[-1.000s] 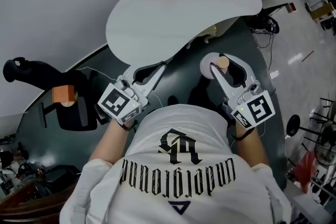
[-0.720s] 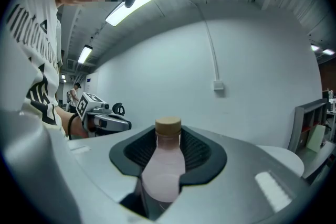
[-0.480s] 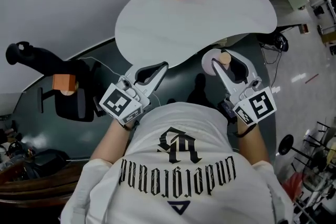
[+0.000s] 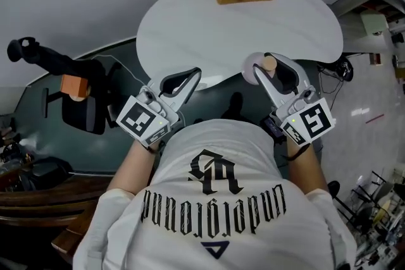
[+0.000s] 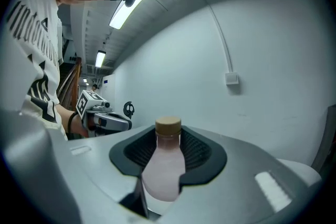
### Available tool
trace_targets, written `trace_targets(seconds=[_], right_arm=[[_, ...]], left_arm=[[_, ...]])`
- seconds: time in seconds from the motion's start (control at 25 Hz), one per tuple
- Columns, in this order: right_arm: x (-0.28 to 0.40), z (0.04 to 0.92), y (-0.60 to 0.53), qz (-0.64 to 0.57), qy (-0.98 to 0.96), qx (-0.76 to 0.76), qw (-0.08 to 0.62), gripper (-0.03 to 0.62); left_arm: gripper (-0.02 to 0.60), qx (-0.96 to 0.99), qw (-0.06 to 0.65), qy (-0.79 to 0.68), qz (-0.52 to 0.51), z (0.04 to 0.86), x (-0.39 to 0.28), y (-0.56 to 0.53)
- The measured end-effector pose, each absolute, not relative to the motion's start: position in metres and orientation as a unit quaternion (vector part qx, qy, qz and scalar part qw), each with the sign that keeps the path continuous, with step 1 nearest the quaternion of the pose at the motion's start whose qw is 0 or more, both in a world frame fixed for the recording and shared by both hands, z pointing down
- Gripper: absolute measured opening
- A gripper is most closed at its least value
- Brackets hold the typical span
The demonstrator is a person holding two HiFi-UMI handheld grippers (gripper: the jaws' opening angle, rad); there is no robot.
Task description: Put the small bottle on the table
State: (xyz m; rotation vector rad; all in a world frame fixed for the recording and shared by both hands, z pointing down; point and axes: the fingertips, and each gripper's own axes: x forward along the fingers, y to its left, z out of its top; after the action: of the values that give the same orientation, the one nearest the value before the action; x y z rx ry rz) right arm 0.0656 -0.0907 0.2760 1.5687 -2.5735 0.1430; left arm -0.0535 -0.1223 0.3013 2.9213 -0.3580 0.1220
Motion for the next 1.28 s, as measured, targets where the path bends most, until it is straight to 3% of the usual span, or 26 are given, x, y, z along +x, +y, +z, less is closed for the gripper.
trace_targets(seconds=[0.52,1.28], right_arm=[[0.145,0.29,-0.146,0.037,-0.901,0.426,0.078,0.139],[0.169,0.335,-0.197,0.073,-0.901,0.417,0.094,0.138]], left_arm=[[0.008,0.969,0.103,-0.221,0.042,0.313,0.03,-0.163],[0.008,0.964,0.117,-0.229,0.068,0.338,0.053,-0.206]])
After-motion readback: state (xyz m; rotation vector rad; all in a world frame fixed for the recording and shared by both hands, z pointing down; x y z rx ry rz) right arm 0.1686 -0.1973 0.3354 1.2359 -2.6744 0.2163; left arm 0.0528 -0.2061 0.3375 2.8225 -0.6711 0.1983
